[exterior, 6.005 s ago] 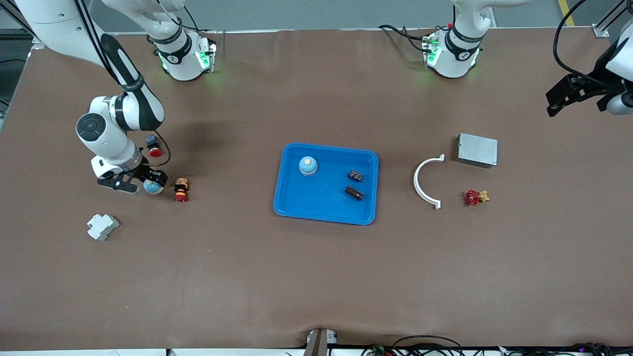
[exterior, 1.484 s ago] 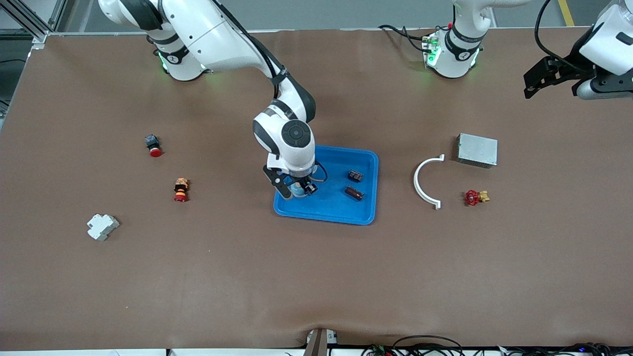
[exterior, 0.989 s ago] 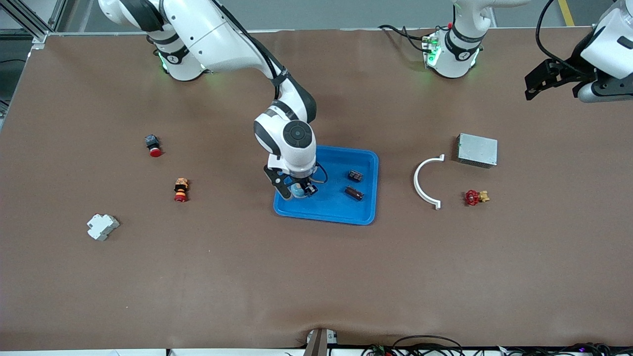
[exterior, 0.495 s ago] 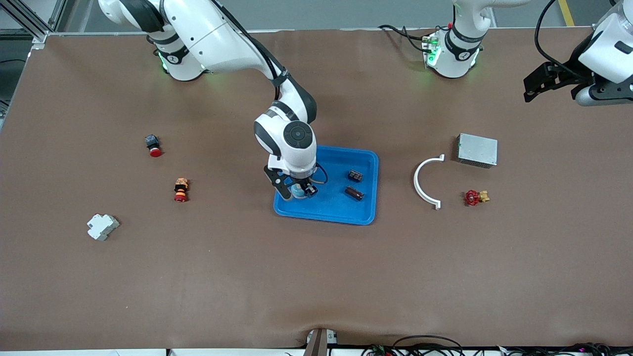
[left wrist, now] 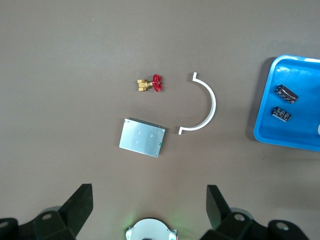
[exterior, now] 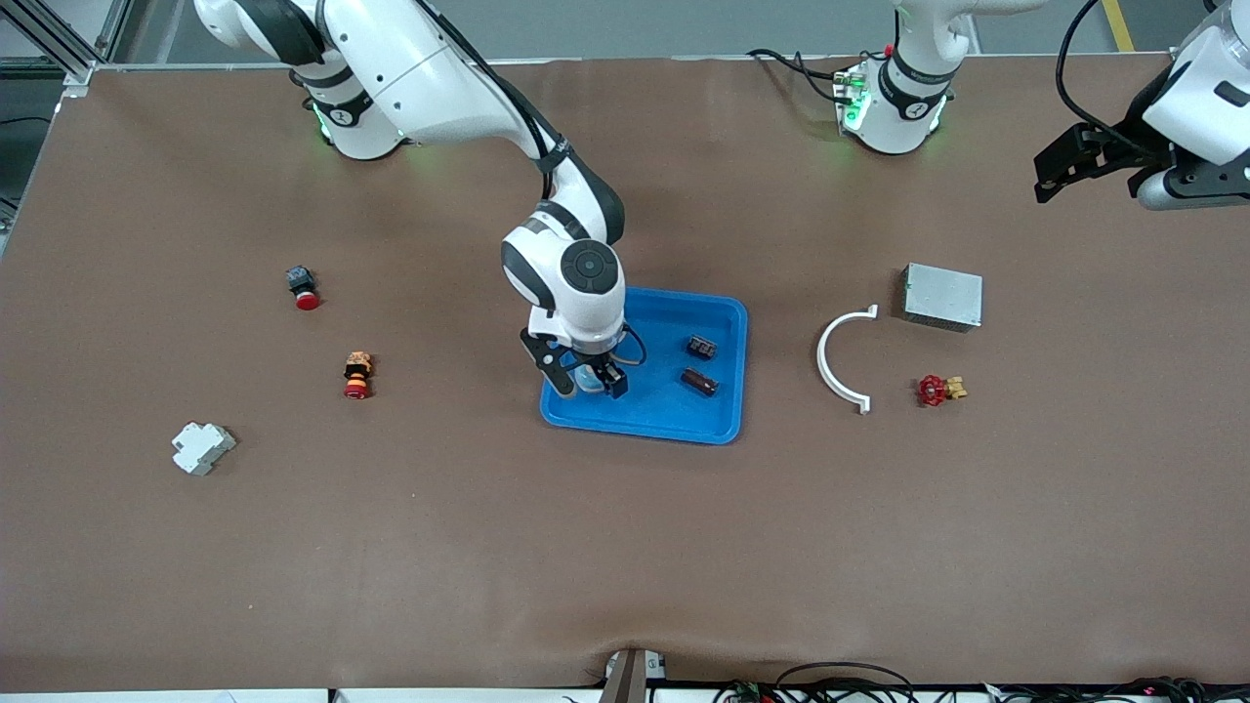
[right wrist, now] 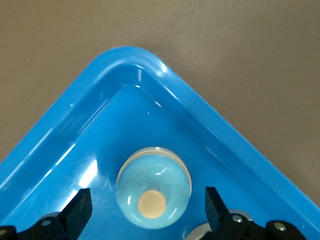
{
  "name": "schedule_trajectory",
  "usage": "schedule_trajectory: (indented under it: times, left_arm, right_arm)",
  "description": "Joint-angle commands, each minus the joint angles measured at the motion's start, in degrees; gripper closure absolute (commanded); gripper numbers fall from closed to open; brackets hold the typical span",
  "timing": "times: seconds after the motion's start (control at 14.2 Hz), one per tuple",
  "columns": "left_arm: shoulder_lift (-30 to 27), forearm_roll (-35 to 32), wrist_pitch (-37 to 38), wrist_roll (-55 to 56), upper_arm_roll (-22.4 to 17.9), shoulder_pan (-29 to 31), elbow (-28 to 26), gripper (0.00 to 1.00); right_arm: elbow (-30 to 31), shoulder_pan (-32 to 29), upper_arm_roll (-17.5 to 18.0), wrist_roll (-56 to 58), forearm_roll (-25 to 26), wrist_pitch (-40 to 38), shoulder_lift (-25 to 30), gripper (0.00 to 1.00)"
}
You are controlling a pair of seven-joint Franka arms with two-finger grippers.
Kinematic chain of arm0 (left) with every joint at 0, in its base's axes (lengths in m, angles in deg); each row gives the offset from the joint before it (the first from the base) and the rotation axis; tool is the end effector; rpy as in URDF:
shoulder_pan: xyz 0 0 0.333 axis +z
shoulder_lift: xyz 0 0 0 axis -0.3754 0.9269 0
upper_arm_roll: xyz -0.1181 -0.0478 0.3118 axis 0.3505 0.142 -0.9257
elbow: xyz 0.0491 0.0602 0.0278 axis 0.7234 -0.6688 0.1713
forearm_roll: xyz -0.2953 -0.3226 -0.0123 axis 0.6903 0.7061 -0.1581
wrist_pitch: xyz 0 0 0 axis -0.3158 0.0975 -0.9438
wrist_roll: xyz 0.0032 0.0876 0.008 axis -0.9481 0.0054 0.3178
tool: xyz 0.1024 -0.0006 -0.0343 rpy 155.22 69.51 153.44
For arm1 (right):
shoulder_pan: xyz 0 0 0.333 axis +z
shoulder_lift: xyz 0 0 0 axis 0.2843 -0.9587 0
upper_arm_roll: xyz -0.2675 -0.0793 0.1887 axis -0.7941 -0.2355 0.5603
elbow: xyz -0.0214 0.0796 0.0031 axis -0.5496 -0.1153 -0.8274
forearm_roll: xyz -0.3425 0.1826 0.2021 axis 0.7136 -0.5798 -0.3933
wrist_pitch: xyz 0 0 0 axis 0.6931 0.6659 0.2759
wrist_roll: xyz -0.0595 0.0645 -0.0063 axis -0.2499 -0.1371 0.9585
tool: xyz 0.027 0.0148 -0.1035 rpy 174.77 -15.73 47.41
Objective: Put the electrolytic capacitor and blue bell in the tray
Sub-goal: 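Lower the bell into the tray beside the first bell and open the right gripper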
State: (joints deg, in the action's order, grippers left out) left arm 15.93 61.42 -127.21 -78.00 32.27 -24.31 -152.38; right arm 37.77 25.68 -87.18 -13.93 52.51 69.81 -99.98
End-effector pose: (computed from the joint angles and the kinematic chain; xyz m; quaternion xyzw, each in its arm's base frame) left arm 0.5429 -0.0725 0.6804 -0.9993 -0.0107 0.0290 0.0223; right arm 0.5625 0.5100 0.1887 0.8892 -0.4561 0.0355 0.0105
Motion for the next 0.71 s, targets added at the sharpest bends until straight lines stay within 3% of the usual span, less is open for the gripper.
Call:
schedule_trajectory:
  times: [0.0, 0.14, 0.35, 0.64]
  left_arm:
    - [0.0, -0.3, -0.3, 0.2, 0.2, 0.2, 0.7, 0.0]
    - [0.1, -0.3, -0.3, 0.2, 0.1, 0.3, 1.7, 0.0]
    - [0.5, -0.3, -0.4, 0.2, 0.0, 0.3, 1.7, 0.0]
    - [0.5, -0.4, -0.4, 0.3, -0.1, 0.3, 1.6, 0.0]
  right_arm:
    - [-4.8, 0.3, -0.4, -0.1, 0.6, -6.6, -0.2, 0.0]
    - [-7.3, -0.2, -0.2, 2.8, 0.2, -11.9, 0.2, 0.0]
    - [-6.9, -2.9, -0.2, 11.3, -0.2, -18.8, 5.3, 0.0]
    - [-2.2, -9.1, -0.2, 28.4, -0.4, -22.2, 13.4, 0.0]
